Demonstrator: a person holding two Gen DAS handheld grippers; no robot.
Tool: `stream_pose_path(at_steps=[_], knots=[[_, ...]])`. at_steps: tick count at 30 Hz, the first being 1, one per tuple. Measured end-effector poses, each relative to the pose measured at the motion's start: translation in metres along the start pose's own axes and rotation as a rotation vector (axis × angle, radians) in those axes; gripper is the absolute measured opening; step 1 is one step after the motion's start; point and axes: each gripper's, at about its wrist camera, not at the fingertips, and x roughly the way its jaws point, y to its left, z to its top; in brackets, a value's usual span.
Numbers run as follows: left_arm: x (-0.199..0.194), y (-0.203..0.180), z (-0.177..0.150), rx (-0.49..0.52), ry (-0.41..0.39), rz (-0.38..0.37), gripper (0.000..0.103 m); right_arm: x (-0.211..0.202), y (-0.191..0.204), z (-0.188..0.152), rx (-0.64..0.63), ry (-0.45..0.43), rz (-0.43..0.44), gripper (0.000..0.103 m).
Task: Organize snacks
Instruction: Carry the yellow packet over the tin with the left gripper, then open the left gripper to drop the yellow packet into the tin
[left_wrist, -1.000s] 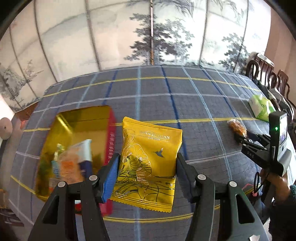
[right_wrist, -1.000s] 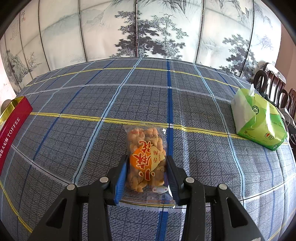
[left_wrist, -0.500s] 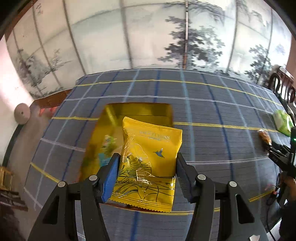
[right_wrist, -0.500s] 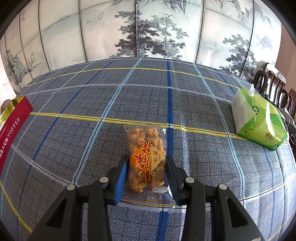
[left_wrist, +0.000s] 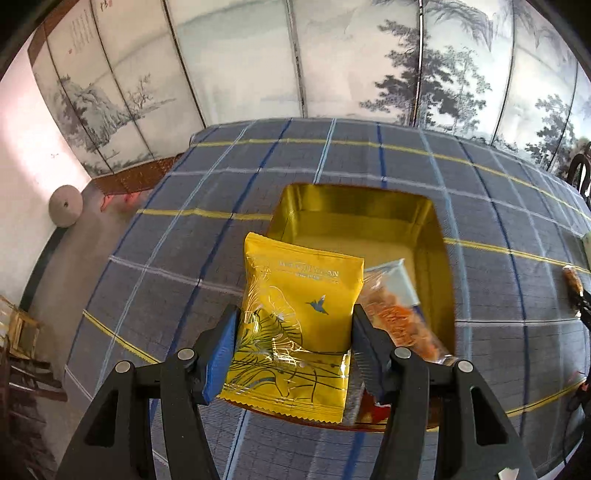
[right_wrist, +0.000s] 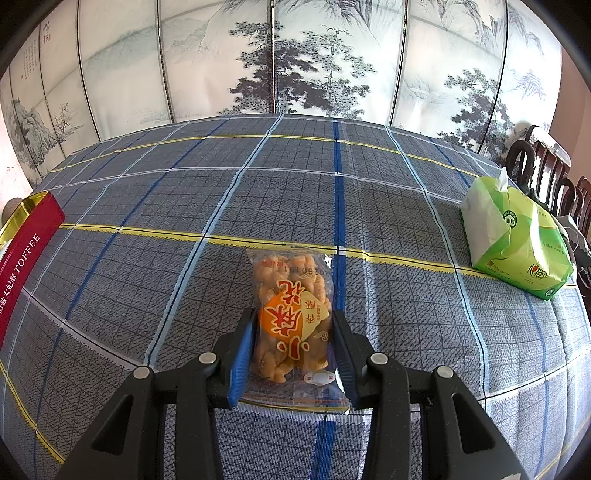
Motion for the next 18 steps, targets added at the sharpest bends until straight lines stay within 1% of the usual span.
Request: stream_pose_path(at_steps=[4, 6, 9, 18], knots=[[0.013, 0.003, -0.005, 0.009, 0.025, -0.017, 0.054, 0.0, 0.0, 0.0, 0.0, 0.0, 0.0, 0.041], [0.019, 0.002, -0.008, 0.025, 0.033, -0.012, 0.054, 0.0, 0.0, 0.0, 0.0, 0.0, 0.0, 0.041], [0.023, 0.002, -0.011, 0.047, 0.021, 0.009, 0.055, 0.0, 0.0, 0.0, 0.0, 0.0, 0.0, 0.041], [0.026, -0.002, -0.011, 0.083, 0.008, 0.04, 0.056, 0.0, 0.0, 0.0, -0.001, 0.0, 0.0, 0.041]])
